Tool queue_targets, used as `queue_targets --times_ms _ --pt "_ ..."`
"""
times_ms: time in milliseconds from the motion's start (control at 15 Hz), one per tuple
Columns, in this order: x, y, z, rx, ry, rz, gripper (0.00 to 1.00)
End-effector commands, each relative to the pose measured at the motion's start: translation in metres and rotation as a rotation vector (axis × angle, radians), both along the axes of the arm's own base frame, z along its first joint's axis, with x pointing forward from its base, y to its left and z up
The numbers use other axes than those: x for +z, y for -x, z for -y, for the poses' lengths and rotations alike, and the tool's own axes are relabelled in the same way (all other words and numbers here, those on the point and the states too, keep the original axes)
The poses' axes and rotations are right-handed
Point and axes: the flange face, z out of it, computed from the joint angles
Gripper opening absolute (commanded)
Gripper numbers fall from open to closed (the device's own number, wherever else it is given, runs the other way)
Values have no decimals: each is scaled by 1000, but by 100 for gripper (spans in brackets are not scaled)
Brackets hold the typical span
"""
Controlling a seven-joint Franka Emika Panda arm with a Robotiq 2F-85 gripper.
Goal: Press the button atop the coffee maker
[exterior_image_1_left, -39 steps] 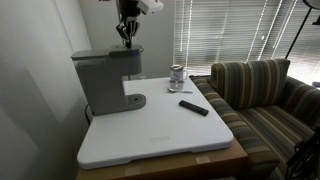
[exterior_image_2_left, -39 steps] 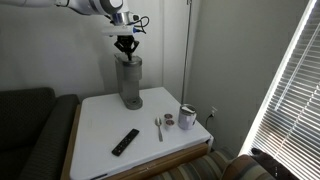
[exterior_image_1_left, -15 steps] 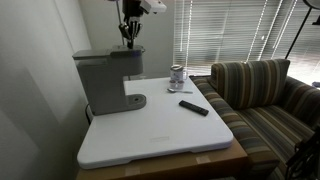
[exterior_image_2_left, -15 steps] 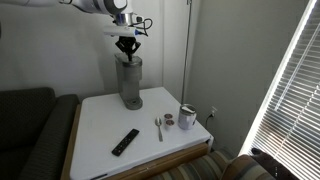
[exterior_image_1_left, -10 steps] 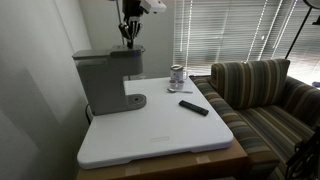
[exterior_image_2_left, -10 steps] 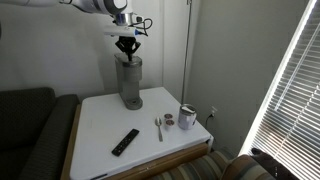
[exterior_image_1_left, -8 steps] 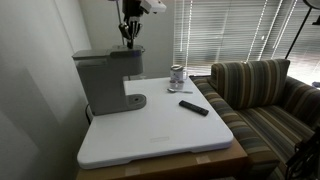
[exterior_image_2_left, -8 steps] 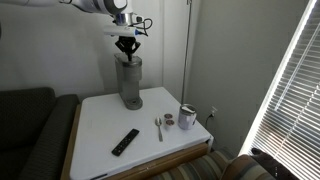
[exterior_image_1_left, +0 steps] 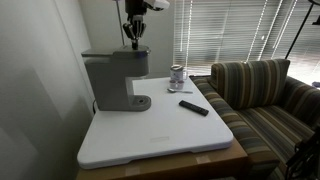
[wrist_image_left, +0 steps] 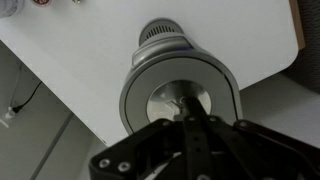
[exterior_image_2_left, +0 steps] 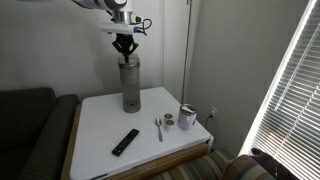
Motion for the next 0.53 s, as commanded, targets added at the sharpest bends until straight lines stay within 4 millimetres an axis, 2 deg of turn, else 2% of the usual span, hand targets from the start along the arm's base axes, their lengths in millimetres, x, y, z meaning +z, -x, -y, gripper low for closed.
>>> queue_targets --times_ms 0,400,467 --pt "-41 4 10 11 18 -105 0" --pt "-40 -10 8 1 7 21 0" --pt "-29 -10 0 -5 3 50 0"
